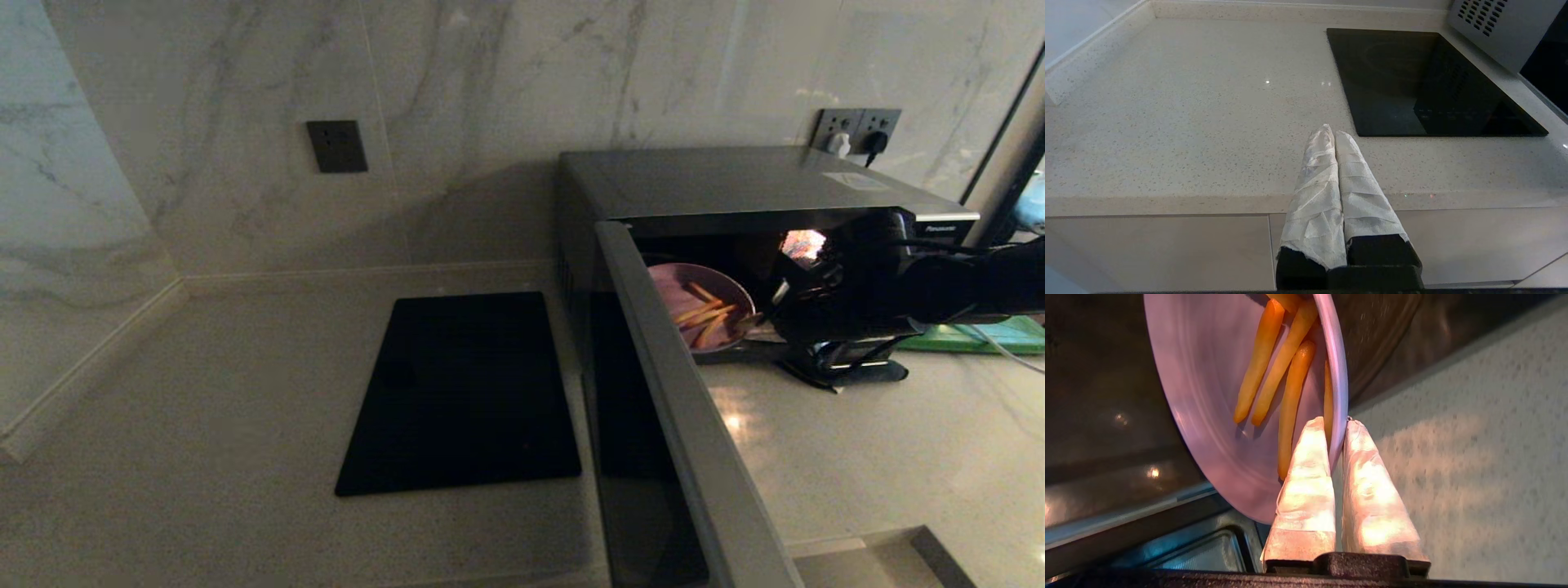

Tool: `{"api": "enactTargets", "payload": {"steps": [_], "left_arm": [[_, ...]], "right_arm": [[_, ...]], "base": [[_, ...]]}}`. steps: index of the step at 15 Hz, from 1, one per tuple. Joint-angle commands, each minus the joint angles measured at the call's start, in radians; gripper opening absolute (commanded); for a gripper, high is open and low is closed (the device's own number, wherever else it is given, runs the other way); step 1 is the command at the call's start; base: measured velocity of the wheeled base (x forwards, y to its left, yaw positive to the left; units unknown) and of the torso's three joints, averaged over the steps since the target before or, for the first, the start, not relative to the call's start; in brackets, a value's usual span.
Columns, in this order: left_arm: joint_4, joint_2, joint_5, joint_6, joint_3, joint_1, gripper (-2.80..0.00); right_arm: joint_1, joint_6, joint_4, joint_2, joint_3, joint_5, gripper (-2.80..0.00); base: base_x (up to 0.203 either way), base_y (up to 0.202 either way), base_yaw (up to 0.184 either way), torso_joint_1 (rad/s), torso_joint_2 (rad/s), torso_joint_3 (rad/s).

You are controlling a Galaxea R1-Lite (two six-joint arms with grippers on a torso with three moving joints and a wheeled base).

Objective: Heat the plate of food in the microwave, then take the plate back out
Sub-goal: Put the plate in the microwave oven

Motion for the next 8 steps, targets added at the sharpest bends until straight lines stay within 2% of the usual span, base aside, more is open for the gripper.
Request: {"api": "enactTargets", "payload": {"steps": [1,8], "left_arm": [[0.0,0.002,0.001,-0.001,0.0,0.001,-2.8],[0.0,0.002,0.001,-0.001,0.0,0.001,-2.8]], "right_arm": [[0.0,0.005,0.001,0.033,-0.021,0.002,-2.8],[0.0,0.005,0.001,0.081,-0.06,-0.033,-2.8]], "base": [[0.0,0.0,0.0,0.0,0.0,0.0],[0.0,0.0,0.0,0.0,0.0,0.0]]}}
